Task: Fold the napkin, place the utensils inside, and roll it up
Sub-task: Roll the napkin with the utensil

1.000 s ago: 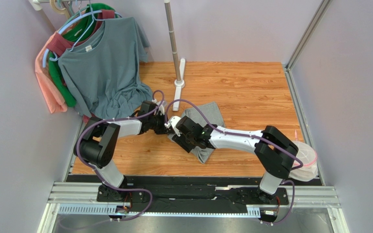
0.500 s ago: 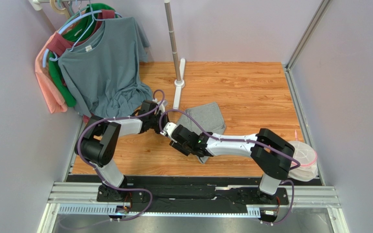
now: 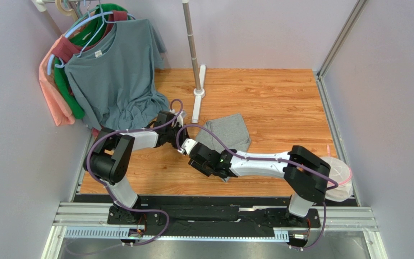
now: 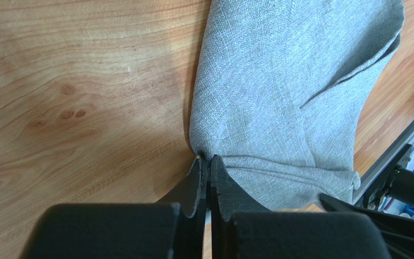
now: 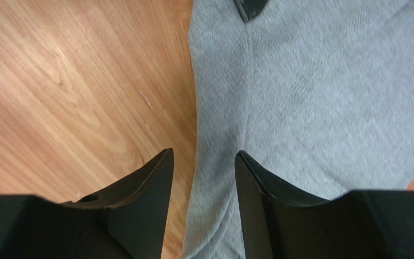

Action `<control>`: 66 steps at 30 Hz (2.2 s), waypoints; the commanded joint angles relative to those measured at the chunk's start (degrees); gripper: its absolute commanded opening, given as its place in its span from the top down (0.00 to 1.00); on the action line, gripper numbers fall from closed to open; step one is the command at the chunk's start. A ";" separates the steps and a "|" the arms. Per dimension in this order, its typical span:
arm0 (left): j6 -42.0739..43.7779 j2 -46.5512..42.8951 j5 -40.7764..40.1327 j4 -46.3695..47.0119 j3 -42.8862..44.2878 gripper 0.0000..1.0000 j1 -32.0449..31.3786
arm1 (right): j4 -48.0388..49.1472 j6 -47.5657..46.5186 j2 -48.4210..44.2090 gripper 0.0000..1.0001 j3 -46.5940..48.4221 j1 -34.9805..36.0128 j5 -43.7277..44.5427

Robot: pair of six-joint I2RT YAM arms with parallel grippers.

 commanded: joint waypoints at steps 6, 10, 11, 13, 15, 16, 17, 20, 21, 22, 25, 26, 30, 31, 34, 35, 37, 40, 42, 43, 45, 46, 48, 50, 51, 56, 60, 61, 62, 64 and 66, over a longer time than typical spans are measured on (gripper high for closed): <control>2.70 4.99 -6.39 -9.62 0.55 1.00 0.95 | -23.03 17.75 -12.53 0.44 0.20 4.70 7.58; 2.96 5.60 -6.30 -9.71 1.26 1.00 1.13 | -24.80 21.01 -15.96 0.42 -3.05 5.59 7.23; 2.96 5.60 -6.21 -9.80 1.43 1.00 1.13 | -24.01 21.02 -16.66 0.41 -3.93 5.59 6.88; 3.05 6.04 -6.21 -10.06 1.78 1.00 1.13 | -22.17 20.49 -16.85 0.41 -4.37 5.59 4.86; 3.14 6.04 -6.21 -10.15 2.05 1.00 1.13 | -21.11 20.14 -16.23 0.41 -5.08 5.59 3.19; 3.22 6.04 -6.30 -10.24 2.13 1.00 1.22 | -20.24 20.14 -15.97 0.41 -5.34 5.59 3.10; 3.22 5.96 -6.30 -10.24 2.14 1.00 1.22 | -19.79 19.96 -15.62 0.41 -5.78 5.59 3.27; 3.22 6.30 -6.21 -10.15 2.22 1.00 1.22 | -17.42 18.48 -14.83 0.41 -7.54 5.50 3.36; 3.22 6.22 -6.21 -10.33 2.31 1.00 1.31 | -16.98 18.21 -14.65 0.41 -7.97 5.59 3.01; 3.22 6.31 -6.21 -10.42 2.31 1.00 1.31 | -15.93 17.86 -14.48 0.41 -8.15 5.59 2.75; 3.14 6.40 -6.13 -10.42 2.31 1.00 1.22 | -15.04 16.97 -13.43 0.41 -8.33 5.59 2.48; 3.22 6.40 -6.21 -10.42 2.31 1.00 1.22 | -14.96 16.62 -12.98 0.41 -8.33 5.59 2.66; 3.22 6.57 -6.12 -10.59 2.40 1.00 1.31 | -13.73 15.83 -11.31 0.41 -8.59 5.59 4.23; 3.22 6.57 -6.12 -10.51 2.40 1.00 1.31 | -13.64 15.66 -10.70 0.41 -8.68 5.50 4.67; 3.22 6.57 -6.13 -10.59 2.49 1.00 1.31 | -14.07 16.53 -8.41 0.44 -8.42 4.80 5.38; 3.22 6.57 -6.12 -10.59 2.49 1.00 1.31 | -14.16 16.71 -7.80 0.45 -8.07 4.71 5.38; 3.14 6.57 -6.21 -10.68 2.49 1.00 1.31 | -13.55 16.80 -7.53 0.50 -8.16 4.10 4.86; 3.14 6.48 -6.12 -10.68 2.49 1.00 1.31 | -13.63 17.24 -6.39 0.62 -8.07 1.29 1.35; 3.14 6.48 -6.21 -10.86 2.49 1.00 1.22 | -13.72 17.68 -6.30 0.69 -8.24 -0.38 -1.80; 3.14 6.40 -6.21 -10.86 2.40 1.00 1.31 | -13.72 17.76 -6.56 0.78 -8.42 -0.99 -3.04; 3.05 6.13 -6.47 -11.29 2.49 1.00 1.39 | -13.81 18.29 -7.26 0.86 -8.77 -3.01 -7.94; 3.05 6.04 -6.65 -11.47 2.49 1.00 1.39 | -14.16 18.38 -7.53 0.92 -9.03 -3.72 -9.72; 3.05 5.78 -6.83 -11.82 2.66 1.00 1.57 | -14.25 18.82 -7.97 0.96 -9.38 -6.17 -16.37; 3.05 5.52 -7.53 -12.17 2.84 1.00 1.75 | -14.60 19.08 -8.06 1.00 -9.82 -8.02 -22.02; 3.05 5.43 -7.70 -12.44 2.93 1.00 1.83 | -14.43 19.43 -7.97 1.00 -9.91 -9.51 -26.83; 3.49 5.17 -10.07 -14.11 3.98 1.00 2.01 | -14.52 21.71 -7.53 1.00 -11.58 -14.17 -35.30; 2.87 4.90 -10.26 -14.11 4.07 1.00 2.10 | -14.69 24.70 -8.06 1.00 -13.95 -16.91 -38.74; 2.70 4.90 -10.34 -14.11 4.07 1.00 2.10 | -14.60 25.84 -8.06 1.00 -14.30 -17.08 -38.74; 2.78 4.90 -10.43 -14.19 4.07 1.00 2.10 | -14.69 26.37 -8.14 1.00 -15.26 -17.35 -38.74; 2.79 4.99 -10.43 -14.19 4.07 1.00 2.10 | -14.60 28.04 -7.97 1.00 -15.89 -17.44 -38.74; 2.87 5.08 -10.43 -14.11 4.16 1.00 2.10 | -14.17 29.71 -7.71 1.00 -17.20 -17.52 -37.95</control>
